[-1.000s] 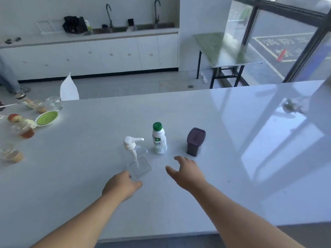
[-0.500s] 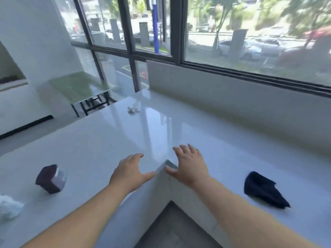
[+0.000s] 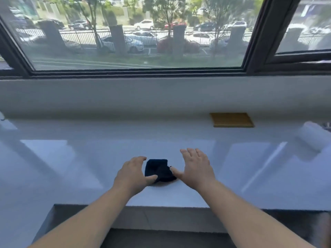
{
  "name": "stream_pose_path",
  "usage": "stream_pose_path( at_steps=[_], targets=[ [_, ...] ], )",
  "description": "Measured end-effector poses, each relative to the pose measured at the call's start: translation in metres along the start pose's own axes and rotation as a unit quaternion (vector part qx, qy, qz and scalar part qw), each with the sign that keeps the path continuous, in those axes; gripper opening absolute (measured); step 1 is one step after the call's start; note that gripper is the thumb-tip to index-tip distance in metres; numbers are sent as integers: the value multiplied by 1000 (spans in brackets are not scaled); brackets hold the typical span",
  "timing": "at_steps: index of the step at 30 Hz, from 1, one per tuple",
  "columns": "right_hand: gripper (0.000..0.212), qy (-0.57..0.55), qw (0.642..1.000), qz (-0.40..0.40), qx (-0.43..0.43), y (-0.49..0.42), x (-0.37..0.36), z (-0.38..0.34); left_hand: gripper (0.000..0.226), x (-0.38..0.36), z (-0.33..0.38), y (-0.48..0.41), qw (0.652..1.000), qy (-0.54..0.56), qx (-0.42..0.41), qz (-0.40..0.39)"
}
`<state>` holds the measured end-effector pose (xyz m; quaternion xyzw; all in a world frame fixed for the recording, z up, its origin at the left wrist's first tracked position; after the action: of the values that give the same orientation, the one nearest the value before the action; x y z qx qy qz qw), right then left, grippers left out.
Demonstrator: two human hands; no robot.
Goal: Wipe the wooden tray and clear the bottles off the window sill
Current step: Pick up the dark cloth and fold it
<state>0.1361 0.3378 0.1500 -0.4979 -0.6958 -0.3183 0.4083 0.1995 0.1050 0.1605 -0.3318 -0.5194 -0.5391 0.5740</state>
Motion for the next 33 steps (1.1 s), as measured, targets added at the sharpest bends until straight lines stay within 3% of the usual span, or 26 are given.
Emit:
stream_pose_path(
  at_steps=[6,17,21,24,27,30,33],
  targets=[
    [88,25,996,-40,-71,-19,-44,32,85,-51,-4,-64,996,-37,-42,-71],
    [61,42,985,-127,-111,-78,-137,22,73,-116,-40,-153,981,-77,-77,-157],
    [42,46,979,-142,-140,-94,-145,24,73,-128,-45,-166,977,-81,-85,-175],
    [23,-23,975,-150,-161,-105,-141,24,72,-124,-46,-172,977,-69,-85,-185],
    [5,-175,960,-136,-171,-122,-119,12,75,-109,-43,-181,977,-16,-89,-191],
    [16,-310,932,-97,-161,-149,-79,-3,67,-88,-29,-189,972,30,-121,-197],
    [19,-394,905,-95,-128,-179,-35,-15,35,-64,-5,-196,969,114,-98,-197]
  ],
)
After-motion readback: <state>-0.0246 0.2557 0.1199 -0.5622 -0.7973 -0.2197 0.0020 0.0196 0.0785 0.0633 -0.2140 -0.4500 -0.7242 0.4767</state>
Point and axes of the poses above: each hand's wrist, its own y-axis away from the middle knuckle, its own x-axis out of the back of the hand, z = x × y, the point moved 2 cm from there along -y, towards the middle knuckle, and after that the axes turned 12 degrees about -y, right-handed, at the moved point
